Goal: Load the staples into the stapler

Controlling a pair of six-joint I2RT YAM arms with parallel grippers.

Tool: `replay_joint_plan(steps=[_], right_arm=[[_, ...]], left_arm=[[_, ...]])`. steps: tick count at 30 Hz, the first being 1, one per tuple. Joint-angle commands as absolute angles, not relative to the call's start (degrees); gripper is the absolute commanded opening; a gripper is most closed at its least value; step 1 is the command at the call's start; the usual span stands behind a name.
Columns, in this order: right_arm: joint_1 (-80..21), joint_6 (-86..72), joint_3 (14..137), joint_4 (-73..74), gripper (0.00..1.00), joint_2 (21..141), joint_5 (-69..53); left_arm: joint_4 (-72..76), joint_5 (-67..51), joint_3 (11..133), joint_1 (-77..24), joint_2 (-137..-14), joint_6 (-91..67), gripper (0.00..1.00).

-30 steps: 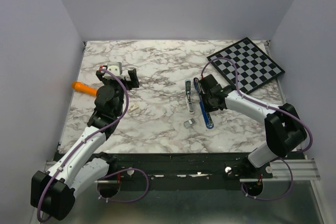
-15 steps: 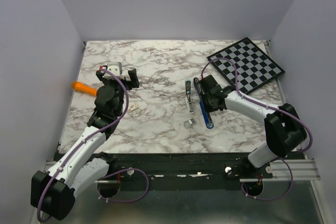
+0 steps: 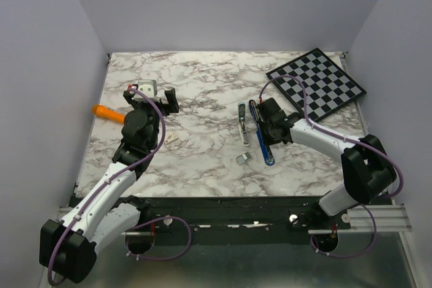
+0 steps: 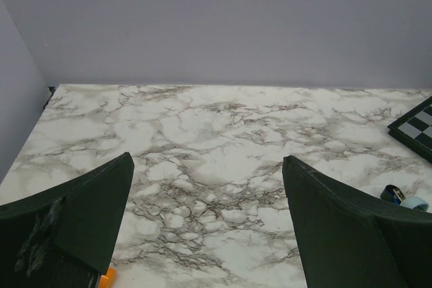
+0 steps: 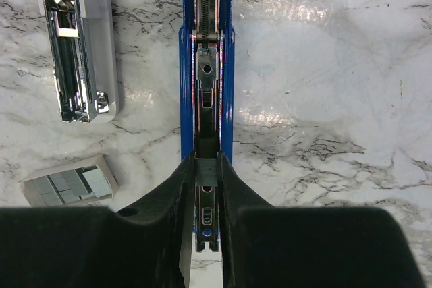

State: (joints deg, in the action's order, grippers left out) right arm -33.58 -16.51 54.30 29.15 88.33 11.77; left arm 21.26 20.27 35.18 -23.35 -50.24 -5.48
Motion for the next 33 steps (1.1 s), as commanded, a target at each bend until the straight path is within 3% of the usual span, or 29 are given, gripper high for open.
replay_joint_plan(steps=[1,9,25,33], right_arm=[[-33.7,-16.4,53.1,28.8,0.24,87.6,12.6],[-33.6,-16.3,52.8,29.3,0.26,88.3,11.7],[-31.1,-18.0,56.8,31.1,0.54,85.9,12.6],[-28.7,-19.2,60.6,32.7,0.55,90.8,12.8]], left_arm=[[21.8,19.2,35.2,-23.2,-49.4,-6.2,0.99],[21.8,19.1,35.2,-23.2,-49.5,-6.2,0.99],[21.9,19.0,35.2,-23.2,-49.4,-6.2,0.99],[21.9,18.9,35.2,-23.2,-49.3,-6.2,0.99]])
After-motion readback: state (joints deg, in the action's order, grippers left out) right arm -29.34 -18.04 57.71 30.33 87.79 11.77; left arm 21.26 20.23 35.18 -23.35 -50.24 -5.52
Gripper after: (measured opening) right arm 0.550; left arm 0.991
